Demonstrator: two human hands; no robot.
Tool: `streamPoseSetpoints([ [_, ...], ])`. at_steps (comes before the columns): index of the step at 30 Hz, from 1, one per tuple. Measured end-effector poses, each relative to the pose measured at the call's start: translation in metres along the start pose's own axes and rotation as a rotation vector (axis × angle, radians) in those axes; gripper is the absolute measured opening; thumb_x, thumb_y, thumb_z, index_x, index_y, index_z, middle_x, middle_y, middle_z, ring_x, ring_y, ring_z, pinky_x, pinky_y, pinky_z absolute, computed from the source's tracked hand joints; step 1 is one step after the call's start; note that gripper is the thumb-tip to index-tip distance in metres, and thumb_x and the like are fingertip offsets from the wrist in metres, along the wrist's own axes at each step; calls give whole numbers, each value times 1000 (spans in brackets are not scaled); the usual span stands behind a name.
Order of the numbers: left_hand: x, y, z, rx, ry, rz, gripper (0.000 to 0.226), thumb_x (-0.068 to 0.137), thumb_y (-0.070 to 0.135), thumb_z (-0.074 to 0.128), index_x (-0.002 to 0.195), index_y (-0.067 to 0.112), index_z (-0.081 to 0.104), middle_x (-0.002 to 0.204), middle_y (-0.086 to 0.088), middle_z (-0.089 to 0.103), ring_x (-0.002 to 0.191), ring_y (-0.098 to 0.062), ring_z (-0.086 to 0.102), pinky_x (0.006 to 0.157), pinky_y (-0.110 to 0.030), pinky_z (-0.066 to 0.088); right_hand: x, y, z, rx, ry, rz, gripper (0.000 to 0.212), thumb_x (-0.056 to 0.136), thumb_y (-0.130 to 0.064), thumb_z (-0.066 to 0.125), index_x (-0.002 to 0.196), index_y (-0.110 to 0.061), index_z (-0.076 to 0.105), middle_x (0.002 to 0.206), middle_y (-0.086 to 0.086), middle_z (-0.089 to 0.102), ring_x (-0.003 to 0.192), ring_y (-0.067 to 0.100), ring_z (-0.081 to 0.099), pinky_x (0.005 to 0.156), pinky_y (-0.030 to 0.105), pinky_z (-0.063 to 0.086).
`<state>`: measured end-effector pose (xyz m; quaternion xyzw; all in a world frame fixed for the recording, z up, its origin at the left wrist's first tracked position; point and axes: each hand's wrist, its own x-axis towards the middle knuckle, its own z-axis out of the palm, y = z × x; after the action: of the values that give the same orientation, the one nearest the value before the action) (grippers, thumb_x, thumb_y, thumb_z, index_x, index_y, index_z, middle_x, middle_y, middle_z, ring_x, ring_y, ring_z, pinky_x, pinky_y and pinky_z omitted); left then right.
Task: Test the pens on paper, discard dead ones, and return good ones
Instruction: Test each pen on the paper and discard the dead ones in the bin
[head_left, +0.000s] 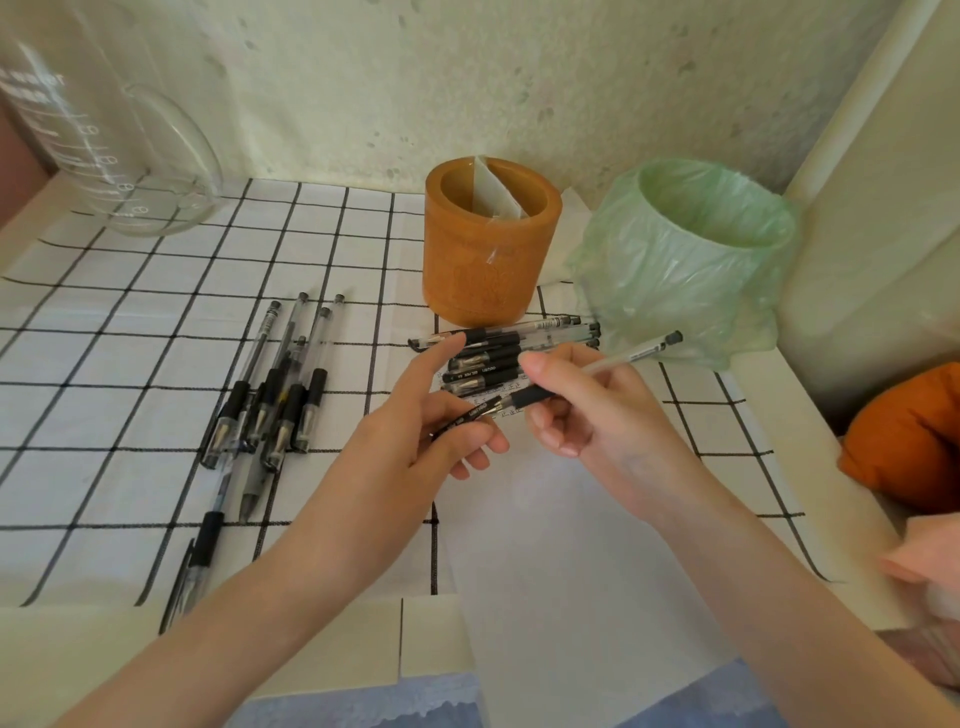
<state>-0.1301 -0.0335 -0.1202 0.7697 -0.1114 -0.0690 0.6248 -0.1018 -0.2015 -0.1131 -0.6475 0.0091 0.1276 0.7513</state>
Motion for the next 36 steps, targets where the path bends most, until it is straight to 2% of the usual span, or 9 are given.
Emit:
streamPoseSetpoints([
  [5, -2, 0, 0, 68, -7, -14, 45, 88, 15, 56, 127, 33, 41, 83, 8, 70, 69, -11, 64, 67, -19, 52, -2, 1, 3, -94, -76, -11, 19, 73, -29, 69, 62, -18, 58, 50, 2, 54, 39, 10, 42, 37, 16, 29],
  [8, -3, 0, -3, 149, 30, -58, 8, 87, 24, 57, 93, 23, 62, 74, 8, 69, 53, -10, 62, 53, -23, 52, -3, 1, 2, -45, -93, -26, 21, 67, -26, 69, 76, -8, 62, 50, -1, 55, 41, 9, 45, 38, 15, 31],
  [11, -4, -3, -4, 247, 49, -62, 26, 86, 39, 51, 71, 20, 60, 54, 8, 59, 40, -6, 47, 43, -13, 37, -4, 3, 2, -4, -98, -44, 22, 69, -20, 68, 83, -4, 65, 55, 1, 60, 46, 11, 51, 42, 17, 38],
  [14, -4, -6, -2, 362, 76, -39, 32, 83, 50, 44, 66, 24, 53, 46, 12, 47, 44, -9, 43, 46, -17, 33, -5, 8, 4, -13, -77, -64, 19, 72, -19, 67, 84, -4, 65, 56, 2, 61, 46, 12, 52, 43, 18, 39],
  [23, -8, -7, -1, 427, 45, -141, 32, 90, 39, 44, 62, 25, 49, 46, 7, 46, 48, -8, 44, 51, -22, 35, -6, 17, 9, -42, -100, -42, 16, 74, -19, 66, 82, -6, 64, 55, 3, 60, 45, 13, 52, 42, 19, 40],
  [27, -3, -1, -4, 526, 13, -139, 34, 88, 49, 35, 68, 26, 52, 52, 7, 49, 51, -9, 49, 55, -26, 39, -1, 21, 15, -59, -46, -29, 28, 79, -28, 62, 83, -1, 60, 63, 8, 66, 51, 17, 58, 46, 23, 45],
  [31, -1, 3, -13, 829, 85, -88, 51, 79, 66, 17, 88, 29, 52, 66, 8, 59, 58, -9, 56, 58, -28, 48, 8, 16, 11, -26, 60, 0, 31, 89, -30, 56, 81, 0, 62, 69, 11, 70, 57, 18, 65, 50, 24, 50],
  [33, -1, -2, -23, 1013, 209, 7, 48, 86, 57, 26, 94, 22, 58, 73, 8, 59, 59, -12, 56, 51, -26, 47, 12, 11, 4, 8, 123, 33, 35, 94, -31, 52, 82, 0, 64, 71, 13, 71, 60, 18, 67, 52, 24, 53],
  [36, 0, -17, -41, 1174, 314, 60, 23, 86, 30, 55, 87, 8, 63, 78, -6, 59, 60, -21, 55, 47, -26, 37, 16, 5, -1, 16, 129, 111, 48, 98, -40, 42, 94, 4, 62, 81, 19, 73, 71, 24, 72, 59, 27, 58],
])
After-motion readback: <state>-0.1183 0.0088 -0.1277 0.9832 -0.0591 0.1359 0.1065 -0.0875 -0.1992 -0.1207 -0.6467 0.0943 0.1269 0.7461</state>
